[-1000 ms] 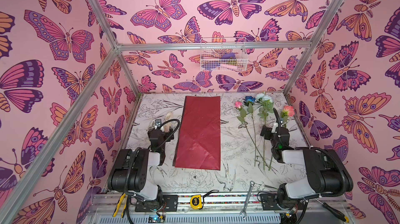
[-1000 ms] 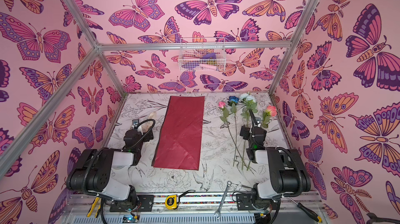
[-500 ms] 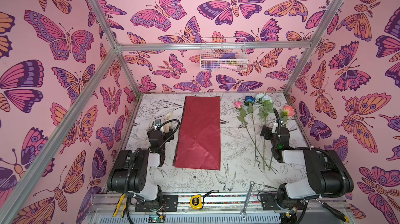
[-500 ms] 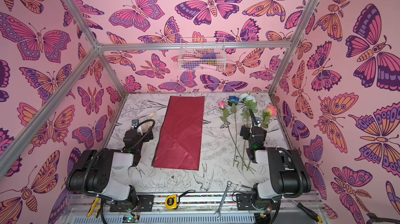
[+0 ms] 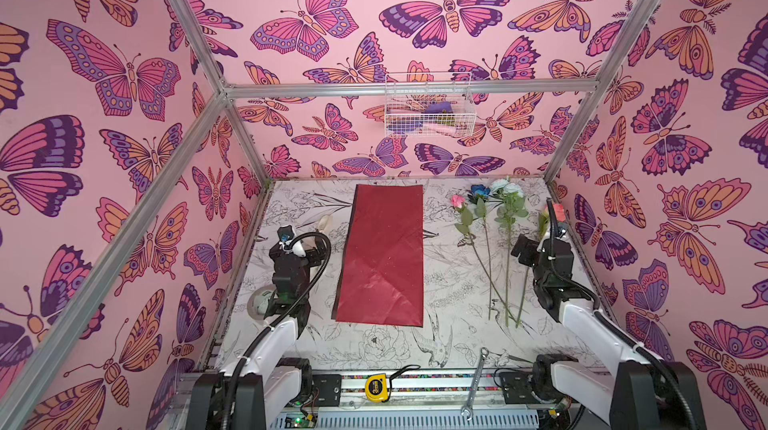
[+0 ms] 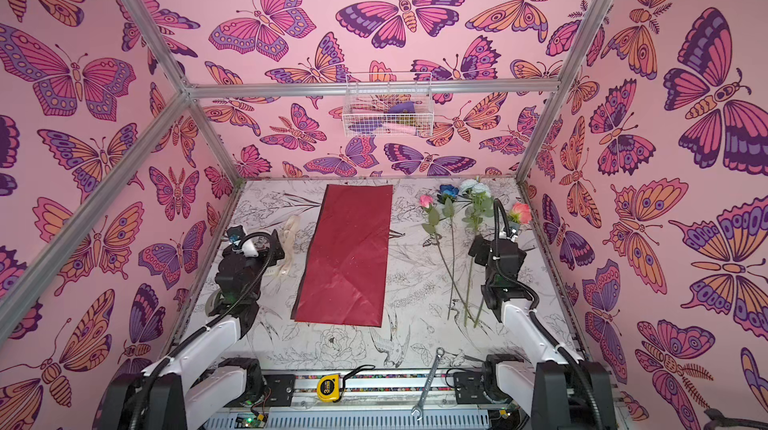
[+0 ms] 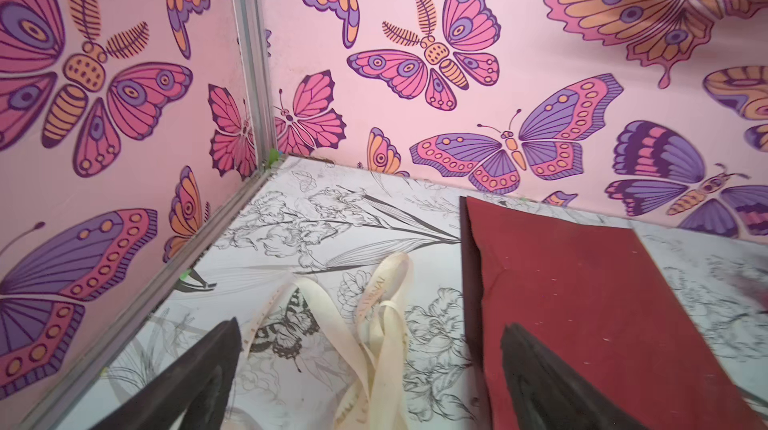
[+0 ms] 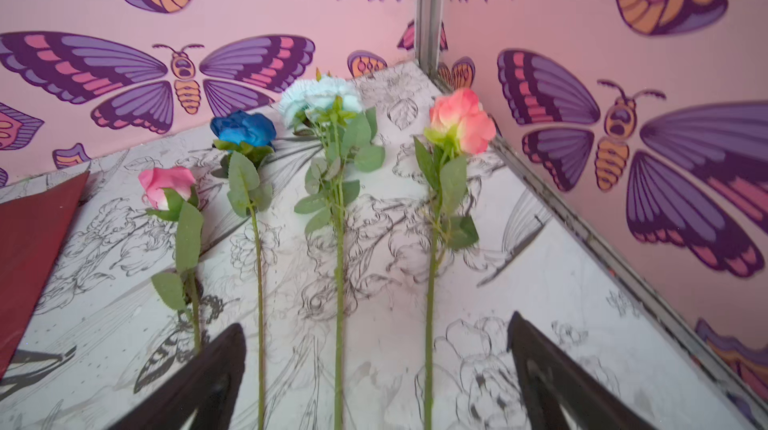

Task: Tie the bouquet of fake flowers
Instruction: 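Reach the left gripper and right gripper to opposite long edges of the red paper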

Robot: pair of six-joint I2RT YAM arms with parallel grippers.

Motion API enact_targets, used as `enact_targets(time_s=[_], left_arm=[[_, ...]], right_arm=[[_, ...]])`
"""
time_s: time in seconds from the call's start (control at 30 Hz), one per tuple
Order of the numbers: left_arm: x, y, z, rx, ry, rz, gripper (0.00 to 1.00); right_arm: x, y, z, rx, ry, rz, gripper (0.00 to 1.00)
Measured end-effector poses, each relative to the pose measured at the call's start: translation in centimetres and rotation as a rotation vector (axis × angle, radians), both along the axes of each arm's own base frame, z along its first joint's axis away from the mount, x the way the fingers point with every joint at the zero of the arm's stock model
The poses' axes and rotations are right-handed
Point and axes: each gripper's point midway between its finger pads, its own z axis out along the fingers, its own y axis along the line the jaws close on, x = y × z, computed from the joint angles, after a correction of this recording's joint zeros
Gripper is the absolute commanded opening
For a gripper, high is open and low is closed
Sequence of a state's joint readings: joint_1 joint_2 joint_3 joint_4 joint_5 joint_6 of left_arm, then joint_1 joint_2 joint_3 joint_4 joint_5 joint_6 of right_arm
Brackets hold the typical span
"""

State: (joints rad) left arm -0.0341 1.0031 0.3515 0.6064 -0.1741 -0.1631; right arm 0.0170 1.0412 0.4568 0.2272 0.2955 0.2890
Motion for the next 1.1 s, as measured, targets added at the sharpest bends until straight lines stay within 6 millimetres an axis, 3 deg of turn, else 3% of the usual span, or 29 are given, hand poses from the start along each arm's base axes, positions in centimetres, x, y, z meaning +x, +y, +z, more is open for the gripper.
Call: enact_targets(time_s=[0.17, 0.4, 0.6, 0.8, 0.97, 1.1], left_arm=[[0.0, -1.8, 0.3, -0.154, 0.052, -0.064, 0.99], [0.4, -6.0, -4.5, -0.327, 0.300, -0.192, 0.99], [0.0, -6.6, -8.4, -0.360, 0.501, -0.180, 0.99], [1.4, -7.2, -9.1, -0.368, 0.600, -0.187, 0.99], [1.4, -7.8, -11.1, -0.384, 0.709, -0.195, 0.97], [1.6, -8.0, -11.8, -0.379, 0.768, -0.198, 0.91]], right_arm=[[-1.5, 1.9, 0.1, 0.044, 0.073, 0.021, 0.99], [-3.3, 8.5, -0.4, 0.010, 0.195, 0.148, 0.99], [-4.0, 14.4, -1.8, -0.030, 0.302, 0.242, 0.99], [-3.3, 20.6, -3.0, -0.043, 0.399, 0.343, 0.99], [-2.9, 25.9, -3.8, -0.044, 0.466, 0.436, 0.99], [-3.0, 28.5, -5.0, -0.017, 0.518, 0.490, 0.99]])
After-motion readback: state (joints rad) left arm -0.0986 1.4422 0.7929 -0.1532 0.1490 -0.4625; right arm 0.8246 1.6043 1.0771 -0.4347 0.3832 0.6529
